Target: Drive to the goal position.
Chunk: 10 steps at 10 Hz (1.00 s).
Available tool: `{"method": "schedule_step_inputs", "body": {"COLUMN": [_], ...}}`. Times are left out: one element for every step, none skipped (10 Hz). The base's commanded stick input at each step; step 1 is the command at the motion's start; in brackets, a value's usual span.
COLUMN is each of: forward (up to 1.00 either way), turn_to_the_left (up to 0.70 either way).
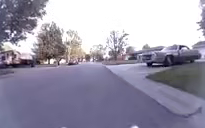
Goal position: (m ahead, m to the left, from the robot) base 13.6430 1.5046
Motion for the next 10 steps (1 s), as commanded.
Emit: {"method": "schedule_step_inputs", "body": {"forward": [1.0,1.0,1.0,1.0,1.0,1.0,1.0,1.0,1.0,1.0], "turn_to_the_left": [-0.1,-0.07,-0.03,0.0,0.0,0.0,0.0,0.0,0.0,0.0]}}
